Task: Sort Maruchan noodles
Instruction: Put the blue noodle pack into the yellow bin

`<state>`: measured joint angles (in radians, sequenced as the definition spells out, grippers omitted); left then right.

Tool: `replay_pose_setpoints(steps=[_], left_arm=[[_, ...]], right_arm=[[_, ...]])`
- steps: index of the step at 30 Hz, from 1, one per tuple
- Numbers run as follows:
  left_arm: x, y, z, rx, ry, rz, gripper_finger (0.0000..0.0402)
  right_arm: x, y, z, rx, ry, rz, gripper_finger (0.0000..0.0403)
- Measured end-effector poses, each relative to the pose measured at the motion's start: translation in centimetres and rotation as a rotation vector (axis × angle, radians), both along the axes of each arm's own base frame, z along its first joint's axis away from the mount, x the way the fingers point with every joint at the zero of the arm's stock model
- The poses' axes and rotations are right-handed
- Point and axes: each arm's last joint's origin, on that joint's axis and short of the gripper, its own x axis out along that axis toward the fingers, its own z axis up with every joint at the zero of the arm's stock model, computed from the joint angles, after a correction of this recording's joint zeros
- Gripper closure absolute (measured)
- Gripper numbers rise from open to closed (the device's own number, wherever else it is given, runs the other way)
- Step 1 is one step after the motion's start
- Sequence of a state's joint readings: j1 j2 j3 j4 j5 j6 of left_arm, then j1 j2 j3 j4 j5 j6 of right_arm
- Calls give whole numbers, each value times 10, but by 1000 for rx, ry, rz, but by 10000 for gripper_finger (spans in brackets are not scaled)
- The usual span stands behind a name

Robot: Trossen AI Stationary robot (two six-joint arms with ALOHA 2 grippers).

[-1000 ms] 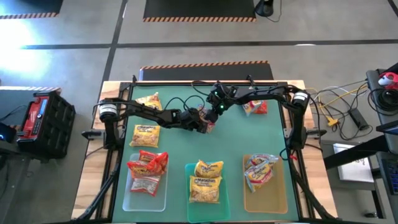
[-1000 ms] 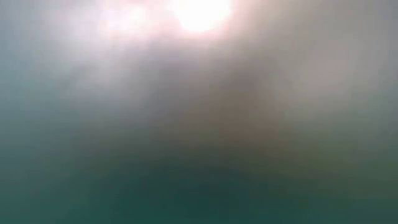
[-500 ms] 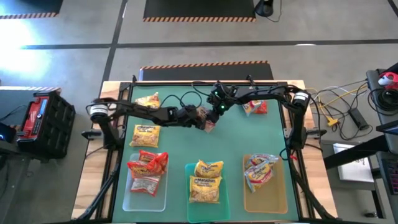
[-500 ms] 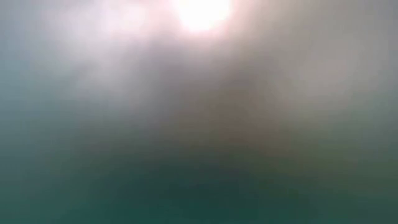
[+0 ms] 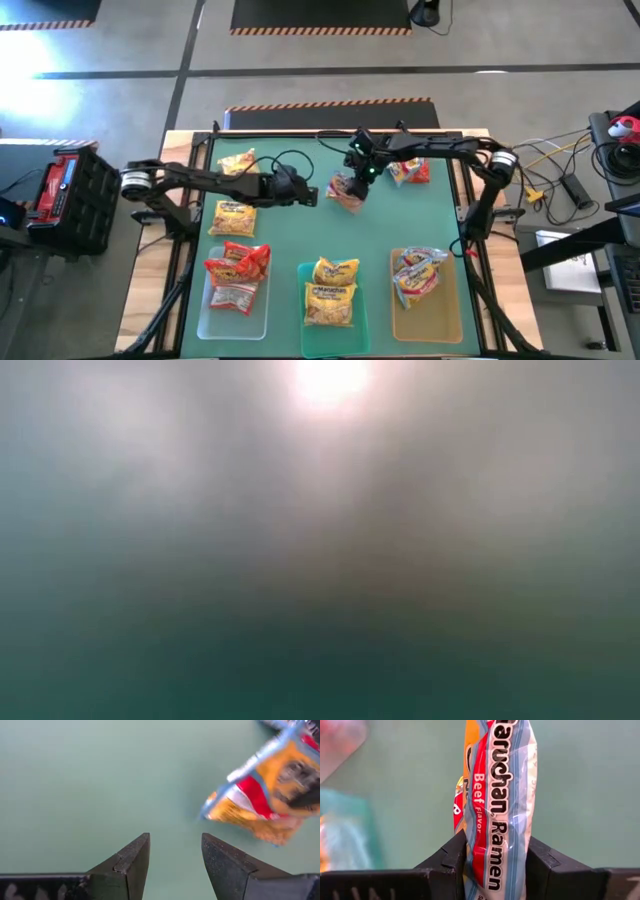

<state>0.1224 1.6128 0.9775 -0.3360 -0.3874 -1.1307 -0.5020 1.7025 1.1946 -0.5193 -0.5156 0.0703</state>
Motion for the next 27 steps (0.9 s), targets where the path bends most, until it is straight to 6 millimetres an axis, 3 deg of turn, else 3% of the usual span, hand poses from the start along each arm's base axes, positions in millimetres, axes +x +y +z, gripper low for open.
replay_pose_setpoints(steps=[8, 14, 20, 27], left_arm=[[1, -18, 4, 28, -39, 46, 239], [1, -28, 3, 65, -30, 37, 239], [1, -45, 4, 69, -25, -33, 239], [0, -78, 4, 58, -36, -126, 239]], right_arm=[[-25, 28, 46, -12, -14, 82, 282], [-47, 70, 70, 11, -46, 114, 282], [-70, 128, 81, 90, -30, 110, 282], [-97, 212, 95, 222, 6, 280, 282]])
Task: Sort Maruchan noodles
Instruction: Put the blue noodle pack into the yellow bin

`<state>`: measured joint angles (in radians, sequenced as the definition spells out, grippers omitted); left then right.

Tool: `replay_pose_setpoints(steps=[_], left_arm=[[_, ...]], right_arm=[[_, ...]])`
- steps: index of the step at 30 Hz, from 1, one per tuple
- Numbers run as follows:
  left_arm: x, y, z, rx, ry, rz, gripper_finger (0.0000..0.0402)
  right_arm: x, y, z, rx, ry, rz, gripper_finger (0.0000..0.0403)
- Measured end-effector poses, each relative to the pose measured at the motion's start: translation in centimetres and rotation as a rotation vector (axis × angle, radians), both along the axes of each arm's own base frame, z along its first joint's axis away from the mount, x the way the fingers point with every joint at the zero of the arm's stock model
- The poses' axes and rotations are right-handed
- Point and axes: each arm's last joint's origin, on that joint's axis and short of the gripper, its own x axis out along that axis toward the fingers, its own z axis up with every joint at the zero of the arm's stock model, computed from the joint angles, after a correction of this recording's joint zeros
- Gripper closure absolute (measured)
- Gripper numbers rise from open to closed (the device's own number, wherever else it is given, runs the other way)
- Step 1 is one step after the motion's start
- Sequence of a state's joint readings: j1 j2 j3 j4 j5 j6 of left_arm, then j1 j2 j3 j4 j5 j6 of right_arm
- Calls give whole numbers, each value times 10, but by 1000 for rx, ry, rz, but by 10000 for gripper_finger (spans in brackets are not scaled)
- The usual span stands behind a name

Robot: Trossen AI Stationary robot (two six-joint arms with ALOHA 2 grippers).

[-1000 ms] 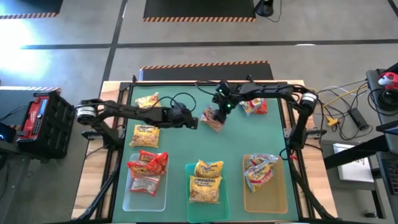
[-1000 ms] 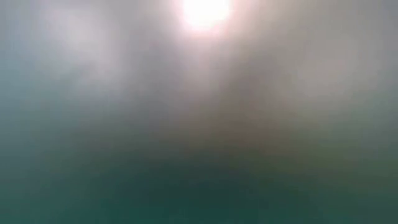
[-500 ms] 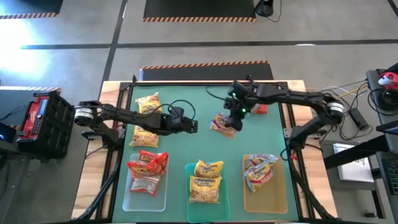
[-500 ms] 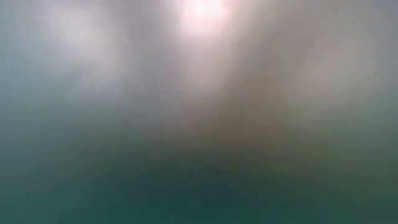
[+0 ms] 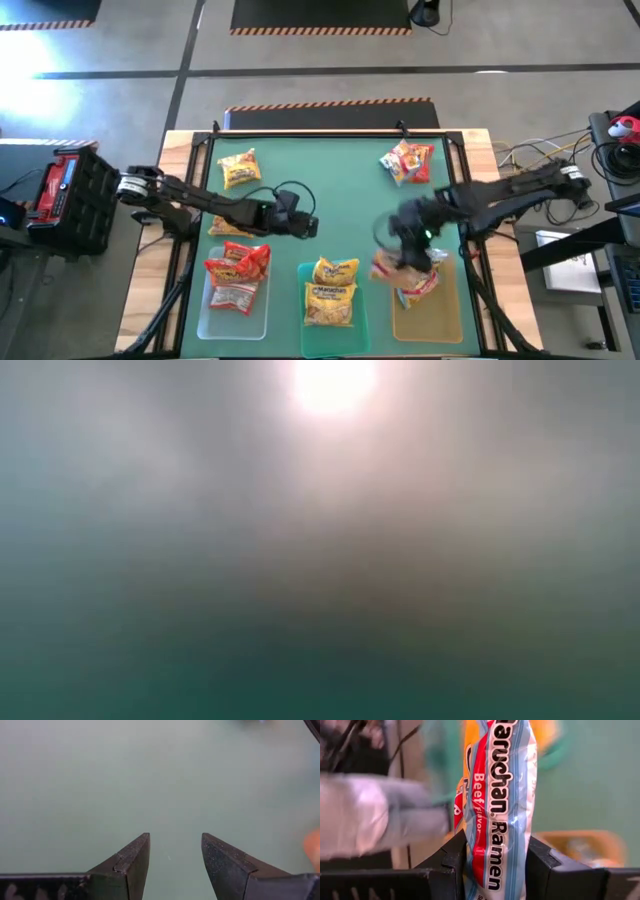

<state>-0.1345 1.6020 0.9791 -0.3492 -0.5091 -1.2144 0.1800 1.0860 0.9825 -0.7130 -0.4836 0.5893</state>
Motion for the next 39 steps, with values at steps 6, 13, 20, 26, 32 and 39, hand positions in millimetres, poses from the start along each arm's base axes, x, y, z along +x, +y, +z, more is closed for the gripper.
replay_pose_setpoints(steps=[6, 13, 20, 26, 32, 39], left_arm=[[-3, -22, 1, 22, -25, -19, 239], [-5, -37, 2, 9, -52, -48, 239], [-6, -46, 2, -21, -75, -39, 239], [-7, -48, 2, -23, -76, -44, 239], [-7, -48, 2, -10, -81, -34, 239], [-6, -45, 2, -4, -82, -23, 239]], right_arm=[[-26, 59, 5, -42, 2, 116, 282], [-47, 81, -15, -197, 150, 102, 282], [-59, 79, -42, -209, 301, 168, 282], [-65, 74, -63, -200, 415, 109, 280], [-70, 72, -70, -182, 509, 41, 243], [-67, 72, -50, -196, 452, 67, 194]])
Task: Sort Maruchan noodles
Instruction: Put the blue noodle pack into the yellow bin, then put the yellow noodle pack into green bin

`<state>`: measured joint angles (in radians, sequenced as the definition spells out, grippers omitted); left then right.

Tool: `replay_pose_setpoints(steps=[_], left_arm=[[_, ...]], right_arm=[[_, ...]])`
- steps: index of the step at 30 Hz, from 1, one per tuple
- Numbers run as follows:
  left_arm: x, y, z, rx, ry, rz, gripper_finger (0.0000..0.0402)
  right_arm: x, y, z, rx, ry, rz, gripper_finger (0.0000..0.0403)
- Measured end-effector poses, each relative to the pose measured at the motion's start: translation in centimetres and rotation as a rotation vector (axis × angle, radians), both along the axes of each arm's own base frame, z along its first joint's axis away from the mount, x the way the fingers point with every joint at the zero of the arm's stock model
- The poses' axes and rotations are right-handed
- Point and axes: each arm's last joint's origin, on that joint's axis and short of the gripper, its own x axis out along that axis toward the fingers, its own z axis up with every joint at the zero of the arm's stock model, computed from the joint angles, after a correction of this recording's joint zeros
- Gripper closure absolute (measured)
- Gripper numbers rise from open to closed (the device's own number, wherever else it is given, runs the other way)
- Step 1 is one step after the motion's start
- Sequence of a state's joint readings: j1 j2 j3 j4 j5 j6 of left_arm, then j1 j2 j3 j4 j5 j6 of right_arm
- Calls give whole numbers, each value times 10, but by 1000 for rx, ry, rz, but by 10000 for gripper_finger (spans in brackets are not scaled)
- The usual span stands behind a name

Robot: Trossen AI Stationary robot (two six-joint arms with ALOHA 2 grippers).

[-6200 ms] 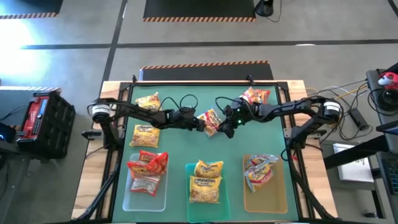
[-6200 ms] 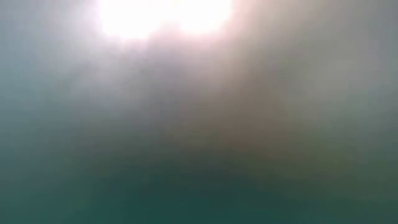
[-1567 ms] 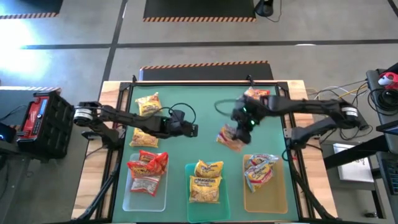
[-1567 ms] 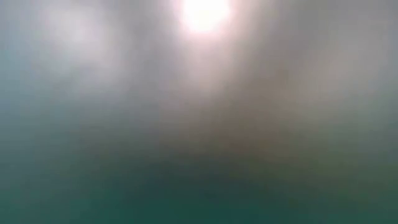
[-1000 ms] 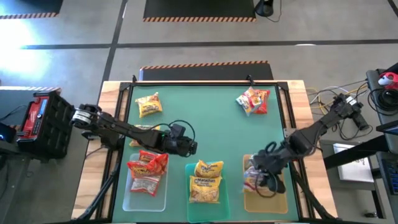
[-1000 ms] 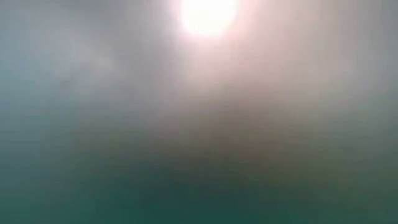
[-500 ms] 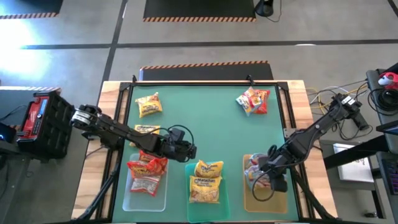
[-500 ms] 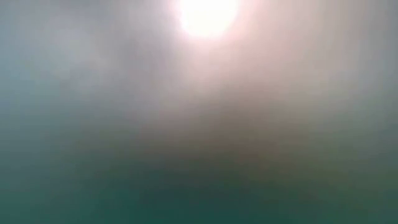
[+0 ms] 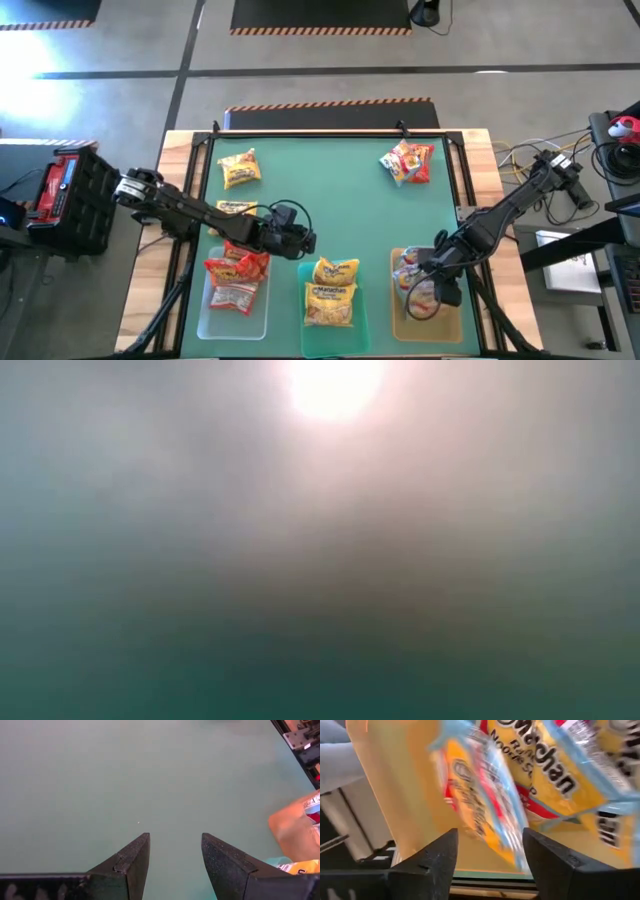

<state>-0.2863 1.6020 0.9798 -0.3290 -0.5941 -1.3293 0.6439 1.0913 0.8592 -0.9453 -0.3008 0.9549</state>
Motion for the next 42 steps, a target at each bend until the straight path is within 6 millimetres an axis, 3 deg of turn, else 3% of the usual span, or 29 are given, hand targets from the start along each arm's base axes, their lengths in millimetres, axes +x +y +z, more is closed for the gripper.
replay_pose_setpoints(steps=[12, 19, 24, 30, 36, 42], left_arm=[[2, 25, -1, 40, 54, 39, 239], [-33, 43, 14, 28, 278, 52, 239], [-72, 48, 31, -30, 454, 77, 239], [-115, 51, 46, -95, 677, 98, 239], [-125, 50, 37, -207, 705, 134, 239], [-129, 51, 9, -250, 763, 220, 239]], right_arm=[[15, -21, 56, -343, -349, -103, 182], [23, -47, 68, -556, -443, -177, 181], [27, -74, 57, -607, -440, -292, 181], [51, -96, 30, -572, -603, -369, 181], [79, -122, 11, -559, -815, -401, 181], [89, -152, 0, -571, -801, -428, 181]])
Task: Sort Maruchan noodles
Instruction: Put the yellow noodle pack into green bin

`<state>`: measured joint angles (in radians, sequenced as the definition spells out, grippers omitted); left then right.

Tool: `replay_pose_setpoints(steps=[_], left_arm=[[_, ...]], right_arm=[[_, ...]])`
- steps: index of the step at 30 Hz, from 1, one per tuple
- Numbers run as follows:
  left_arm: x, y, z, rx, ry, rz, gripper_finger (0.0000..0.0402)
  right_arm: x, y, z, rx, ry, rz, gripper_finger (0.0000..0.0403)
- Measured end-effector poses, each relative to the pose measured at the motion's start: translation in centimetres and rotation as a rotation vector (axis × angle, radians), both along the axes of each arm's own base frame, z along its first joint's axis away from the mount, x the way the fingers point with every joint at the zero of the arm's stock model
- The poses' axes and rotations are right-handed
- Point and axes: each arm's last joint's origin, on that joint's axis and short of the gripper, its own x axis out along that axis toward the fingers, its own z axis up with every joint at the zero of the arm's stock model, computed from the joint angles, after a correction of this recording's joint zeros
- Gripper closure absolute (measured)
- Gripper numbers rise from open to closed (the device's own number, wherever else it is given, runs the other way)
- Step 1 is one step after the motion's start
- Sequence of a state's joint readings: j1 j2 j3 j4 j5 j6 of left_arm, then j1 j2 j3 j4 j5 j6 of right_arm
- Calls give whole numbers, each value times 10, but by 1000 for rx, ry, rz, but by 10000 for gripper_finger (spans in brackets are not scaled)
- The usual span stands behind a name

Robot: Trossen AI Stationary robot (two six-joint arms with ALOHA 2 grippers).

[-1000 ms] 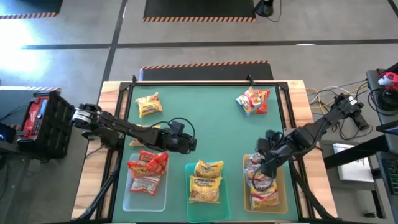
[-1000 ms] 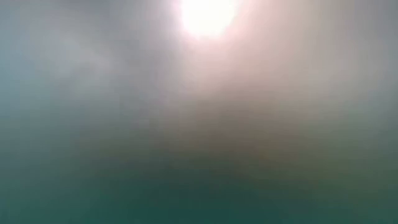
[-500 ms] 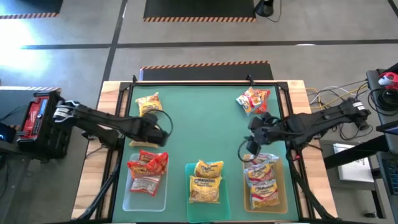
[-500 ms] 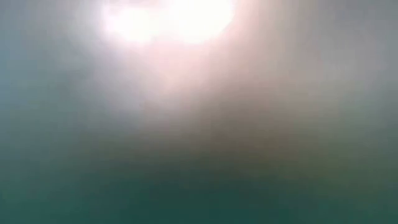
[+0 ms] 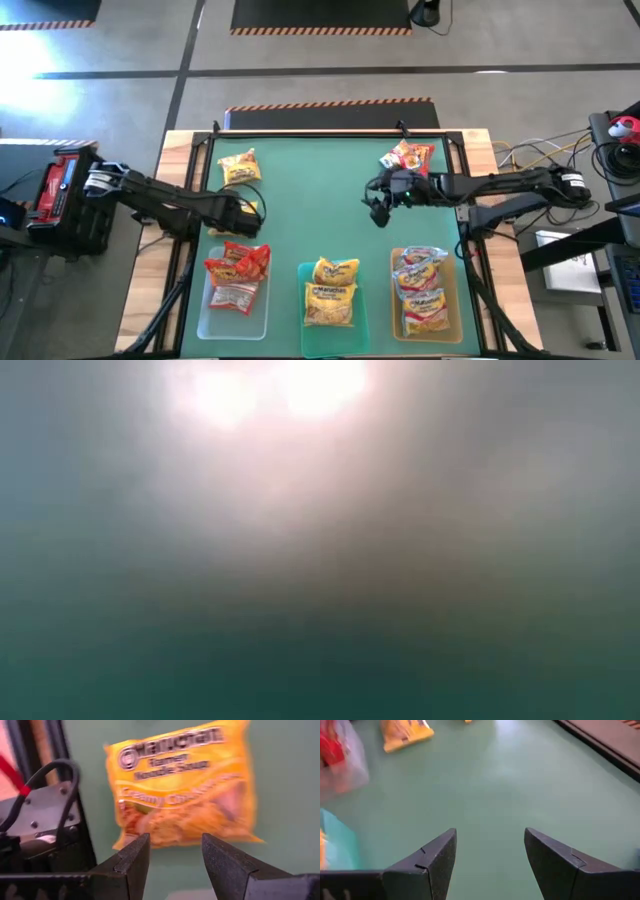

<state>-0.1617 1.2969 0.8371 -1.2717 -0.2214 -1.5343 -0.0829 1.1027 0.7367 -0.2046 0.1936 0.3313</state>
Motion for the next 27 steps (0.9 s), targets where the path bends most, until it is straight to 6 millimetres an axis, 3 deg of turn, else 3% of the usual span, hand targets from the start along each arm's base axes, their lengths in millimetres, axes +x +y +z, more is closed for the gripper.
replay_pose_setpoints(steps=[12, 18, 27], left_arm=[[3, 10, -44, 10, -46, 127, 239], [10, 19, -48, 16, -49, 117, 239], [44, 37, -50, 51, -136, -18, 239]], right_arm=[[-2, -32, 2, -64, 30, 32, 181], [-3, -36, 2, -88, 39, 33, 181], [-5, -42, 2, -110, 48, 28, 181]])
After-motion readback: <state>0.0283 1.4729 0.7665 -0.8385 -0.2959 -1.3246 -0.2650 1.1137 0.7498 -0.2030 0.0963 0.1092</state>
